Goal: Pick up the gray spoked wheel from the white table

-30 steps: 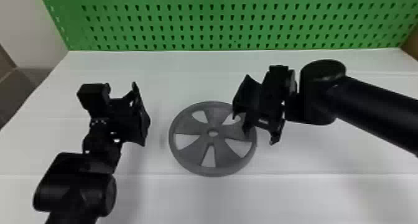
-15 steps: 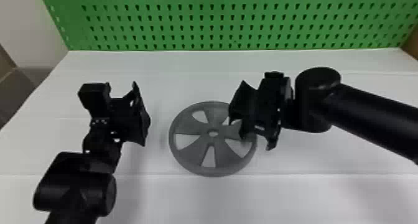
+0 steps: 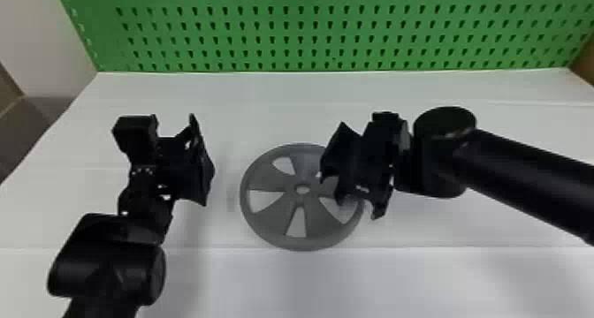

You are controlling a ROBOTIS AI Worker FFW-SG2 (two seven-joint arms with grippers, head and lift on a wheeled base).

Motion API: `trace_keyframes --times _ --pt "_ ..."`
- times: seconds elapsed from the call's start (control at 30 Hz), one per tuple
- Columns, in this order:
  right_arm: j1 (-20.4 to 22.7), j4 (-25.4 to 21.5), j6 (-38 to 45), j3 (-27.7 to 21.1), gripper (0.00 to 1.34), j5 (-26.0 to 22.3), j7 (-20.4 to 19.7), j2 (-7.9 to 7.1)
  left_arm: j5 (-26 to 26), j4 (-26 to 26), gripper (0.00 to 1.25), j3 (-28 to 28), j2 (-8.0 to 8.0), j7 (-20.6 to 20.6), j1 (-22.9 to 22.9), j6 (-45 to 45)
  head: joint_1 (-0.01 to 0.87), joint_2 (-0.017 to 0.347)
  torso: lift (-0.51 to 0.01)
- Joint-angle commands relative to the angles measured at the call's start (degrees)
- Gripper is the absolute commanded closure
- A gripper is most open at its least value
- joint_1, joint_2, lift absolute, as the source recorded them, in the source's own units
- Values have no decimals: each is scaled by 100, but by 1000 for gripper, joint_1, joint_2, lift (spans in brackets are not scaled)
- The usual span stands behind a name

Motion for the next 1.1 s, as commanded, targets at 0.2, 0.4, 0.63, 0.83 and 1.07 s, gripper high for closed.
trace_keyframes --times 0.2,0.4,0.63,0.83,1.07 --pt "126 16 -99 40 536 30 240 86 0 0 502 1 5 0 -9 -11 779 67 -81" --pt "152 68 -116 102 536 30 283 104 0 0 502 1 14 0 -9 -20 779 67 -81" --pt "143 130 -108 102 538 74 283 95 0 0 502 1 23 0 -17 -55 779 67 -80" --pt "134 130 -116 102 539 109 283 95 0 0 502 -16 40 0 -26 -55 779 66 -80" --pt "152 147 -178 84 570 118 283 104 0 0 502 -16 49 0 -26 -55 779 67 -80"
